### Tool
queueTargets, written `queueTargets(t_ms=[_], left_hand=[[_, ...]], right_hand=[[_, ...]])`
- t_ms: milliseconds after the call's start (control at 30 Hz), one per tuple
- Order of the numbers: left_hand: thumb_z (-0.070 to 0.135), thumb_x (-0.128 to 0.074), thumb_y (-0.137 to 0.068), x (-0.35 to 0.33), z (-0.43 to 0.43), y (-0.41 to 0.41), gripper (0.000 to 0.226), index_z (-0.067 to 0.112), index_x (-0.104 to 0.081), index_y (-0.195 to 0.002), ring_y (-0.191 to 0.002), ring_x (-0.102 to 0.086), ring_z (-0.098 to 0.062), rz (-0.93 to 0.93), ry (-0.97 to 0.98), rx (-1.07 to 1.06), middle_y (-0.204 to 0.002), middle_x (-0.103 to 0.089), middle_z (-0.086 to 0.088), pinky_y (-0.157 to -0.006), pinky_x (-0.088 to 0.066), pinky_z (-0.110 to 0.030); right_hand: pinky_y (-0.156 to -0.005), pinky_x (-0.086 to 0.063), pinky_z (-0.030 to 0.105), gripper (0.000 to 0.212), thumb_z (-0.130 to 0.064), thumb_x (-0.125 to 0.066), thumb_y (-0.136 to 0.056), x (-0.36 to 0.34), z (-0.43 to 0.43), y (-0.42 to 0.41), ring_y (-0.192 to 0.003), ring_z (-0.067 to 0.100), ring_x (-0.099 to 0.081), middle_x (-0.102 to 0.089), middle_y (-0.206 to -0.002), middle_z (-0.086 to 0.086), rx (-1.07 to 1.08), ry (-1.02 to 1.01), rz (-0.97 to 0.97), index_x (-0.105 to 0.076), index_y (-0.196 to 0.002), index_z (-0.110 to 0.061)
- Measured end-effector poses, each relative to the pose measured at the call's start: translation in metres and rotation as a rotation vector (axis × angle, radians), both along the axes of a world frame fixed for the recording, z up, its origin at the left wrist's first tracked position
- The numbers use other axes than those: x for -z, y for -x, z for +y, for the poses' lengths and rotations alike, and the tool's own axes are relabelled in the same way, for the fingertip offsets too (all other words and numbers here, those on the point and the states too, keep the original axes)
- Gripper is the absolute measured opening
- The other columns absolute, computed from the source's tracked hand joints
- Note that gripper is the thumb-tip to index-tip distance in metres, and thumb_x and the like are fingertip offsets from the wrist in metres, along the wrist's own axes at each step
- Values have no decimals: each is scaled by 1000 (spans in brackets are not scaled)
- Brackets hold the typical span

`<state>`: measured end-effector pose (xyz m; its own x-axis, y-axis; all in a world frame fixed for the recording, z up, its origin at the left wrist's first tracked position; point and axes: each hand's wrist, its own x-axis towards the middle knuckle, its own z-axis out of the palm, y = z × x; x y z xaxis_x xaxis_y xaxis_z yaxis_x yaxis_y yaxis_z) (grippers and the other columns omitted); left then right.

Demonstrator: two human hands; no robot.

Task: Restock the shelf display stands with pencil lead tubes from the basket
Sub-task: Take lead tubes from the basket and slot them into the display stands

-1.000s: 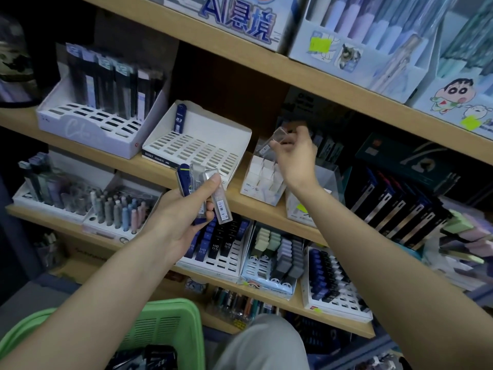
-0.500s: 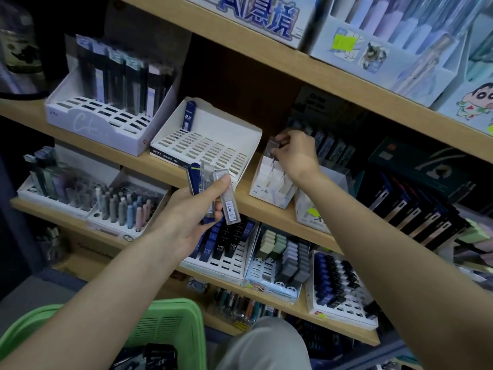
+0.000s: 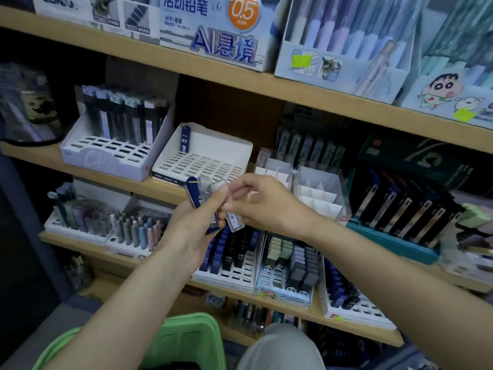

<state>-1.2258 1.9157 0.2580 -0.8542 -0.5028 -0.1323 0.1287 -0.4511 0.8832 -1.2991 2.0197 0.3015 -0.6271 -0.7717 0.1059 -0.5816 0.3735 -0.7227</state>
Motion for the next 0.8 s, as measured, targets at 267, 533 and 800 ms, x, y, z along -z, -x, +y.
queueTargets(t_ms=[267,533,800], left_hand=[[27,-64,-88,-11,29,-9,14,13,-65,-91,-48,-48,-5,0,160,21,-52,-56,9,-47,-44,-15],[43,-47,-93,-16,37,-13,33,12,-56,-92,-49,-43,-7,-40,125,66,-63,-49,1,-53,-42,-21],[41,-46,-95,-4,18,-11,36,7,-54,-101,-51,-45,-11,-74,3,72,-66,-52,-2,-52,-46,-23]], right_hand=[[-69,-59,31,38,-4,-66,-84,-5,38,-11,-74,14,-65,-58,-90,-1,22,29,-141,-44,-110,-22],[-77,-56,43,20,-14,-61,-90,-15,53,35,-78,19,-67,-62,-86,2,327,311,107,-49,-103,-23],[-78,-52,26,20,-11,-54,-95,1,16,77,-83,9,-59,-52,-90,-9,536,440,388,-42,-111,-14]])
